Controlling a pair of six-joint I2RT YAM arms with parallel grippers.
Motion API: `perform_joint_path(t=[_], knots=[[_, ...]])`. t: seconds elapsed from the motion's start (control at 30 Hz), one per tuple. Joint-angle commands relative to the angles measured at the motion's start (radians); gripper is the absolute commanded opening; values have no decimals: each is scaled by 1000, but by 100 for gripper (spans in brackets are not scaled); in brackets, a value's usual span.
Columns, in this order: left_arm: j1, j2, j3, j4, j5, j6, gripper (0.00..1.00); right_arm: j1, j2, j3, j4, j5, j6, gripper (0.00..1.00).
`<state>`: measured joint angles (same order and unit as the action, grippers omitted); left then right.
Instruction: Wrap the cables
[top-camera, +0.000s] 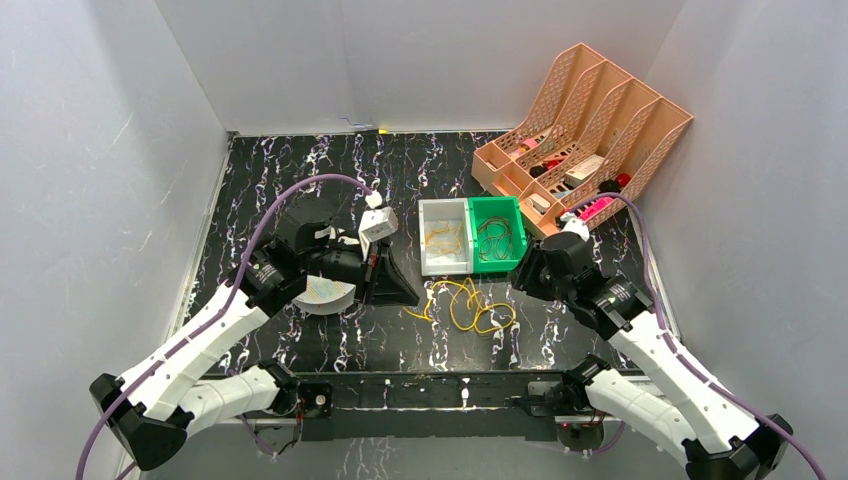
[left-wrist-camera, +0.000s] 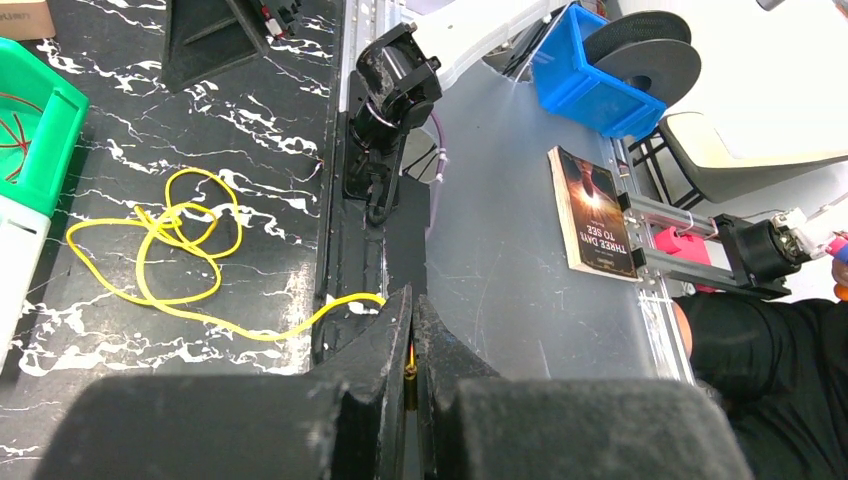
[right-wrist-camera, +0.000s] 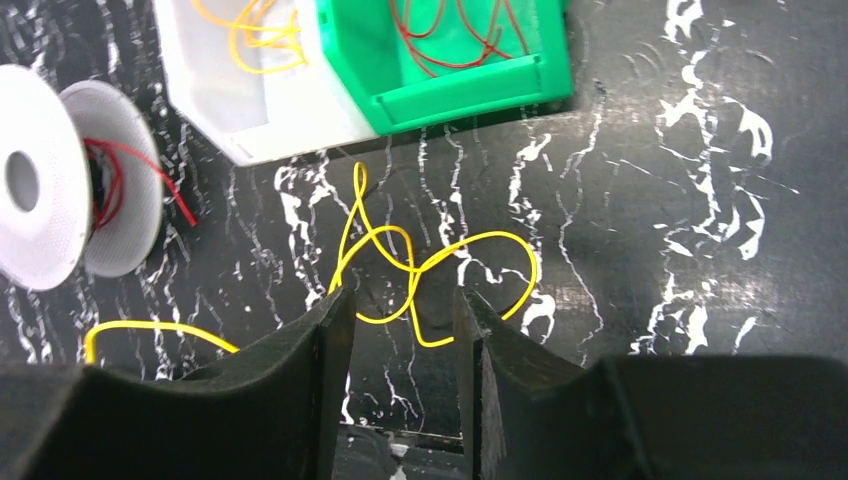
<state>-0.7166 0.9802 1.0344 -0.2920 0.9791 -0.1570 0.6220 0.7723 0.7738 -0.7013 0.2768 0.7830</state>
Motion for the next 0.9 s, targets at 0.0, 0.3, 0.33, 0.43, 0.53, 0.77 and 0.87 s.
perform_joint_path(t=[0.0, 0.3, 0.33, 0.43, 0.53, 0.77, 0.87], knots=[[-4, -25, 29, 9, -7, -25, 0, -1, -34, 5, 104, -100, -74, 50], [-4, -44, 73, 62, -68, -70, 0, -1, -3, -10, 269, -351, -277, 60], [-4, -46, 84, 64, -77, -73, 0, -1, -9, -18, 304, -396, -302, 61], [-3, -55, 116, 80, -97, -93, 0, -1, -39, -56, 414, -513, -356, 65], [-4, -53, 165, 88, -121, -107, 0, -1, -65, -101, 534, -591, -378, 71], [-4, -28, 318, 95, -132, -126, 0, -1, -127, -214, 824, -682, -447, 77], [-3, -8, 373, 101, -130, -131, 0, -1, -121, -264, 965, -756, -459, 77]])
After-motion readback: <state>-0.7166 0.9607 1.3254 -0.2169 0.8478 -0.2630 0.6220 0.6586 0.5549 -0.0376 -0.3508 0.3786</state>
